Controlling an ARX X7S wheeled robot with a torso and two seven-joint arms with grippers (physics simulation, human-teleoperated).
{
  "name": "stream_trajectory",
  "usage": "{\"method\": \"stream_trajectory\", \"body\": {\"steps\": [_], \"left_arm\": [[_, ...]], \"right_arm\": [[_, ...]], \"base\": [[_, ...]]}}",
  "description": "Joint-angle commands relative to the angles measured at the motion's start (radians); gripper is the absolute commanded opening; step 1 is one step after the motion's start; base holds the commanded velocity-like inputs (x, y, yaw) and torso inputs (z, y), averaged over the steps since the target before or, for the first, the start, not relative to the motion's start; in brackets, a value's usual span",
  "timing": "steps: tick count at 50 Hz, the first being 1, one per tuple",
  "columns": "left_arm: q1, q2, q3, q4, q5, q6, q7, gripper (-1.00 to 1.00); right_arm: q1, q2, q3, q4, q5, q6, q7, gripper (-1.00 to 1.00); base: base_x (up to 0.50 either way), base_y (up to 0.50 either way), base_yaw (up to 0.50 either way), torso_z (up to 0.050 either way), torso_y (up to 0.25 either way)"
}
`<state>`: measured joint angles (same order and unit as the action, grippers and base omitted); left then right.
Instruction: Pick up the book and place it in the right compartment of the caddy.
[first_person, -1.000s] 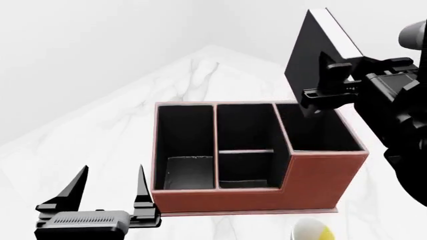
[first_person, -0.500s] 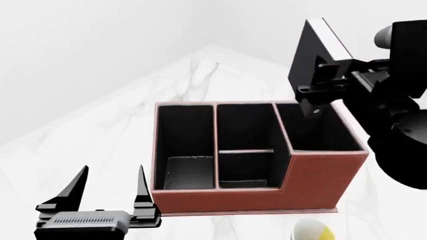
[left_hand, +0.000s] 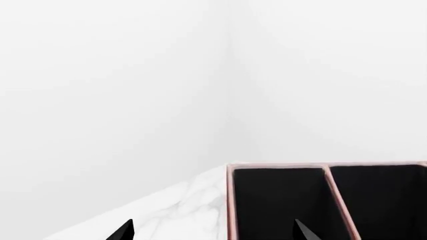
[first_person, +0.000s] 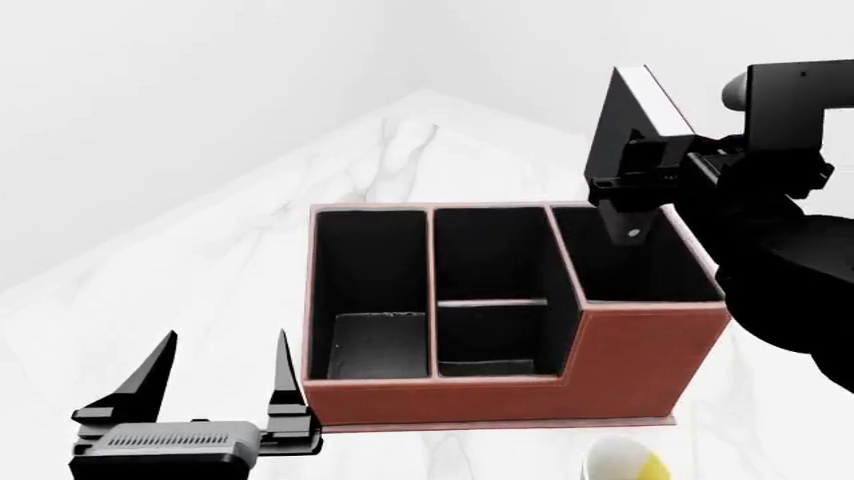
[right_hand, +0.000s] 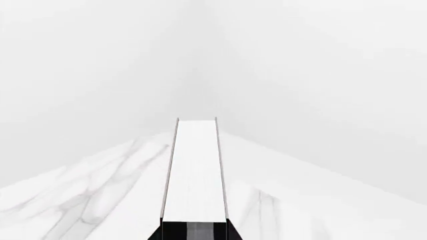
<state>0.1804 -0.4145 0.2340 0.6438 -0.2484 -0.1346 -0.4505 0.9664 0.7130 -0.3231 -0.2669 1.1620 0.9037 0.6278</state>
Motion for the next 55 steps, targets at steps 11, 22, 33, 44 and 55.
{"method": "stream_trajectory", "body": {"steps": [11,22,33,44,55], "left_arm": [[-0.002,-0.004,0.004,0.000,-0.002,0.001,-0.005,1.00],[-0.004,-0.006,0.006,0.000,-0.007,0.001,-0.005,1.00],[-0.005,-0.008,0.008,-0.001,-0.009,0.000,-0.008,1.00],[-0.006,-0.008,0.010,-0.005,-0.011,0.002,-0.010,1.00],[-0.005,-0.011,0.012,-0.004,-0.011,0.002,-0.014,1.00]], "right_arm": [[-0.002,0.001,0.001,0.024,-0.071,-0.014,-0.028,-1.00],[-0.018,0.001,-0.003,0.037,-0.082,-0.029,-0.038,-1.00],[-0.038,-0.001,-0.014,0.056,-0.099,-0.046,-0.052,-1.00],[-0.068,0.014,-0.003,0.031,-0.080,-0.049,-0.050,-1.00],[-0.077,0.030,0.006,0.018,-0.068,-0.045,-0.044,-1.00]], "base": [[0.00,0.00,0.00,0.000,0.002],[0.00,0.00,0.00,0.001,0.001],[0.00,0.00,0.00,0.000,0.002],[0.00,0.00,0.00,0.000,0.002],[0.00,0.00,0.00,0.001,0.002]]}}
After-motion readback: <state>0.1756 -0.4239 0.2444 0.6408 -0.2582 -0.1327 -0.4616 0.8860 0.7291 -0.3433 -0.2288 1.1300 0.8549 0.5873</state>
